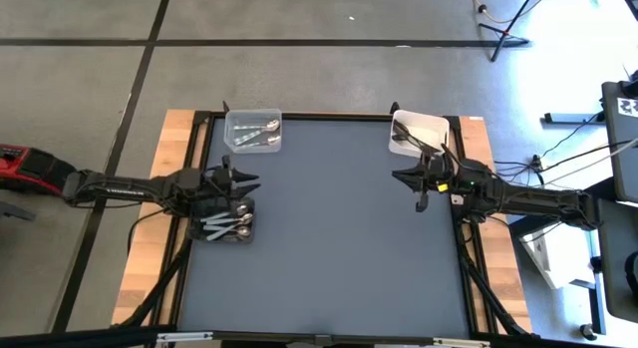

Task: Sort silverware by color (type)
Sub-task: Return to Home Position

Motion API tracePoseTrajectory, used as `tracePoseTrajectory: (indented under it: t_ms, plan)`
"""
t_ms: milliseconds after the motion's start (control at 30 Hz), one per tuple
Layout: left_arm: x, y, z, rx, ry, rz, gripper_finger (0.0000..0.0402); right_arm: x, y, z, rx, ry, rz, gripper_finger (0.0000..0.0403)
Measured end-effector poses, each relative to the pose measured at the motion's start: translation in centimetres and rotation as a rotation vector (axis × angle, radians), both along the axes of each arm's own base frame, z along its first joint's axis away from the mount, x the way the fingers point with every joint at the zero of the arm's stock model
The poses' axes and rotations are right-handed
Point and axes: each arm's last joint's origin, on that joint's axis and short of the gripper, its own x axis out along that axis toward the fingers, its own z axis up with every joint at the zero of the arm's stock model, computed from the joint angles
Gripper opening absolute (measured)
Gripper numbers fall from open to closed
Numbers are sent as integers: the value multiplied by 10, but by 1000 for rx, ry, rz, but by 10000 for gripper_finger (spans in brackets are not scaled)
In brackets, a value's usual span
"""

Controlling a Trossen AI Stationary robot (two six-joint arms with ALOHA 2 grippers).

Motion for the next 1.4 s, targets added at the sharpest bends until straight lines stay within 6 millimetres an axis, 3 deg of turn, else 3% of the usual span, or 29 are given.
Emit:
tracePoseTrajectory:
  t_ms: [567, 1133, 1400]
  plan:
    - [-5, 0, 1, -17, -26, -5, 105, -11, 2, -41, 72, 89, -10, 7]
    - [-9, -12, 6, -16, -83, -83, 105, -30, 6, -35, 78, -15, -10, 7]
    - [-12, -14, 3, -13, -55, -74, 105, -30, 6, -35, 92, -12, -8, 7]
